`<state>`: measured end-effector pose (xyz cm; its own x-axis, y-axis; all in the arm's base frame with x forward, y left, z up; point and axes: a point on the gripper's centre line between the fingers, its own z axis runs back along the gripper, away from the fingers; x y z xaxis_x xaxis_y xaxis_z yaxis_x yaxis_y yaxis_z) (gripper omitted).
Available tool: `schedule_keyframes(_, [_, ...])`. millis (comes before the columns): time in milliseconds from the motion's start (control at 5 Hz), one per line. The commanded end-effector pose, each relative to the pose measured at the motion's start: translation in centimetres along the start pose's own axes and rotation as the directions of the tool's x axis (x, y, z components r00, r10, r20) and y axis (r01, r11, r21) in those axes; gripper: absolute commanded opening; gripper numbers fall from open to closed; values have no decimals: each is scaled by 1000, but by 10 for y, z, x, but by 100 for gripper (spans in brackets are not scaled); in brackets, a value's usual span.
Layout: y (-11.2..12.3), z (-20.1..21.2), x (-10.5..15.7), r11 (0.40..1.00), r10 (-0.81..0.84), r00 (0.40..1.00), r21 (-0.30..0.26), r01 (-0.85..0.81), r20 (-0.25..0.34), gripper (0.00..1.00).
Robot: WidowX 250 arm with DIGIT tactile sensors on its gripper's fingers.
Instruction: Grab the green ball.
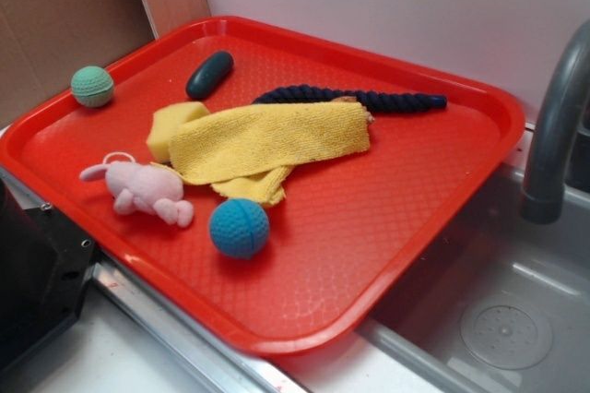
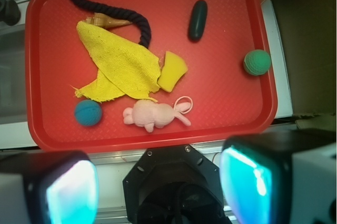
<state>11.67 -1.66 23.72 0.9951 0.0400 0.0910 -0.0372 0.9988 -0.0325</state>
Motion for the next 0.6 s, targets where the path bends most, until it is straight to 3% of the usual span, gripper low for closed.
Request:
schedule_keyframes(0, [0,0,0,1000,0,1000,0,0,0,100])
schedule_keyframes(200, [51,-49,19,963,238,970,144,-228,-57,100])
schedule_keyframes(400, [104,-65,40,875,469,883,130,-466,4,100])
